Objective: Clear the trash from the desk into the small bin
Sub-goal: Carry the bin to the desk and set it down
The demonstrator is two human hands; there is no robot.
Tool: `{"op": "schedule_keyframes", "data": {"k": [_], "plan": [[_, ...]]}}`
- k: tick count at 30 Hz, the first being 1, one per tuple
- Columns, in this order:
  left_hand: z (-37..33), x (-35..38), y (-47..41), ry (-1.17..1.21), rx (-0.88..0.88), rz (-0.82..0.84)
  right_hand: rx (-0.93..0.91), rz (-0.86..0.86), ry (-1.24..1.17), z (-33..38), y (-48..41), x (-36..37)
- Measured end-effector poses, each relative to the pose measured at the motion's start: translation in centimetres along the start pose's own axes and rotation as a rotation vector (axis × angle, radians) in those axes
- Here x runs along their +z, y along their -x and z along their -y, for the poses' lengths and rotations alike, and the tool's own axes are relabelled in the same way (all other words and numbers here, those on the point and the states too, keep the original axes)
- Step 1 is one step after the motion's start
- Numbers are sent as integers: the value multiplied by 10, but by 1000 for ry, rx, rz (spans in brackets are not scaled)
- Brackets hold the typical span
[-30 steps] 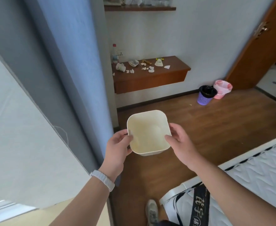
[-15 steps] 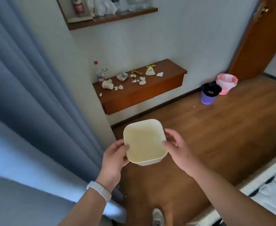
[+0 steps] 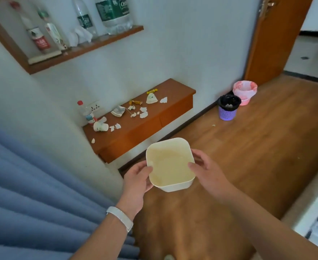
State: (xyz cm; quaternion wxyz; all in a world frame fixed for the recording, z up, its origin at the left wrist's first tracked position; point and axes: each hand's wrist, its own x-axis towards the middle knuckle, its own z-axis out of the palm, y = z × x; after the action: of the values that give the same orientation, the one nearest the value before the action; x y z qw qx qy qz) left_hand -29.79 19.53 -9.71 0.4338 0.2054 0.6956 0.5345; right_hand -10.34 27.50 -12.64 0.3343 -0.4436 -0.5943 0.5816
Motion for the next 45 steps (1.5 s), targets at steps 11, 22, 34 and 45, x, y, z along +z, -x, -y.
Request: {"op": "schedule_keyframes", "data": {"k": [11,22,34,45], "plan": [[-33,98,-121,-71,-12,261,55,-233,-17,-2,-91,-67],[-98,169,-286,-8,-33,373,91,-322,21,30,-257,-97],[-149,224,-382,8,3,428,47,-352,-6,49,-366,-132],[-164,315,-462,21,-52,257,75,-230,2,19,-499,-208]]}}
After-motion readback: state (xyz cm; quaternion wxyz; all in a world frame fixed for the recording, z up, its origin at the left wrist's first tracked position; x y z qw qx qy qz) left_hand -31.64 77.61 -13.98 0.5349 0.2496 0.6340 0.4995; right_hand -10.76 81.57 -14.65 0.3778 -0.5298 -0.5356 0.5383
